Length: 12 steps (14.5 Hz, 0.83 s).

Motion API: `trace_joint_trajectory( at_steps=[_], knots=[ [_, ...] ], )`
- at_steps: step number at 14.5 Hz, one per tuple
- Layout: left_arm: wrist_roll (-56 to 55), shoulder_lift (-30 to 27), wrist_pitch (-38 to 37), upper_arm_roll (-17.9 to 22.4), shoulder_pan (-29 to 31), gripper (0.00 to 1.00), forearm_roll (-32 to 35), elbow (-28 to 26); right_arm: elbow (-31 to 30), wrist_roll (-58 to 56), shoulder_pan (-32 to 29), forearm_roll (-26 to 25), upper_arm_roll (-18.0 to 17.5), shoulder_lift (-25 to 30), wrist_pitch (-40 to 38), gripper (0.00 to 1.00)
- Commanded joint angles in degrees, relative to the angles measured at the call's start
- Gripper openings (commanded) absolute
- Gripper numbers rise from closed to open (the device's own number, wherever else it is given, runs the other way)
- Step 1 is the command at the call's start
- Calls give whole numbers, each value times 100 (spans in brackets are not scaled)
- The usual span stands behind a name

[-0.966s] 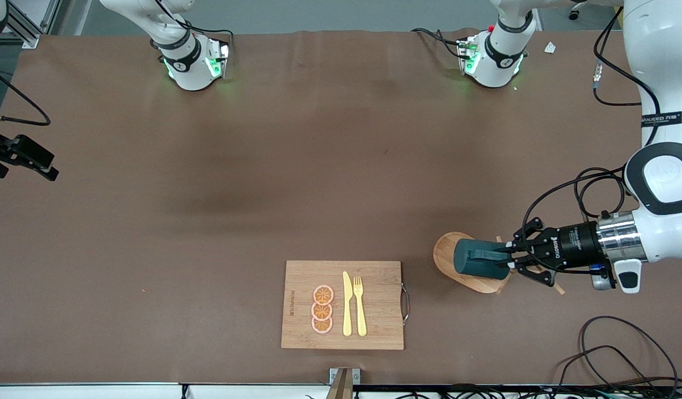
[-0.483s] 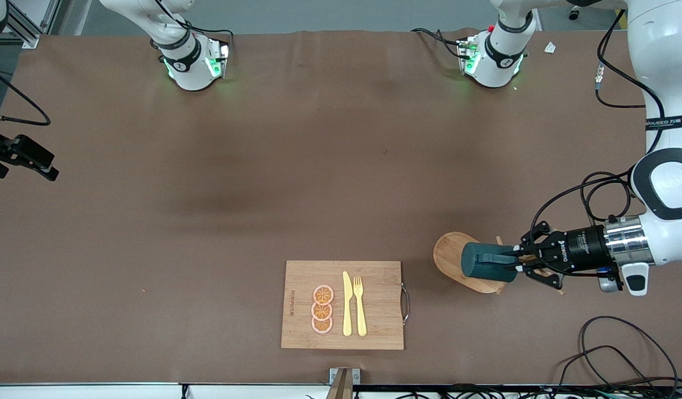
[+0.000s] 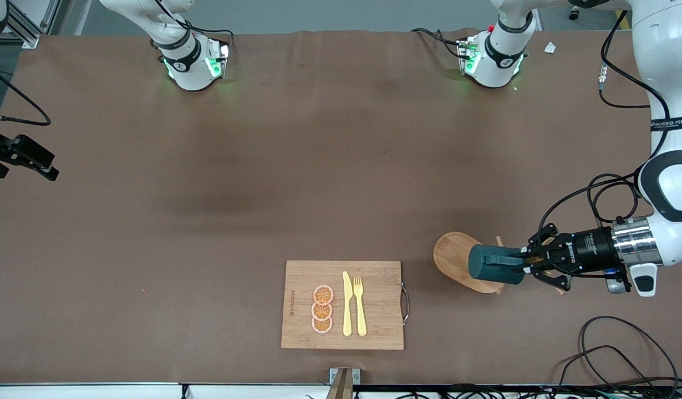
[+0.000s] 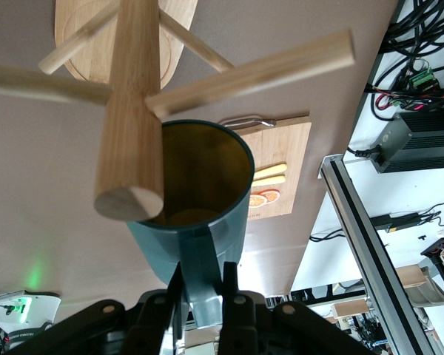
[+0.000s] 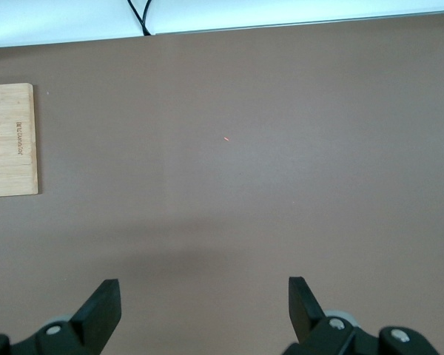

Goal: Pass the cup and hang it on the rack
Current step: 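Lower the mug handle onto a rack peg with the left gripper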

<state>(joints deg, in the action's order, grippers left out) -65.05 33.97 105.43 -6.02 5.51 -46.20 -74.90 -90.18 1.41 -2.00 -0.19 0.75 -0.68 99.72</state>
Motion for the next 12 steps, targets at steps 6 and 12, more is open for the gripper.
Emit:
trace_joint_trajectory(
  at_steps=[6, 12],
  knots=[
    [203, 48, -31, -31, 143, 2, -29, 2, 44, -88, -72, 71, -57, -11, -66, 100],
    [185, 75, -31, -40, 161, 58, -38, 2, 44, -88, -72, 71, -57, -2, -57, 100]
  ],
)
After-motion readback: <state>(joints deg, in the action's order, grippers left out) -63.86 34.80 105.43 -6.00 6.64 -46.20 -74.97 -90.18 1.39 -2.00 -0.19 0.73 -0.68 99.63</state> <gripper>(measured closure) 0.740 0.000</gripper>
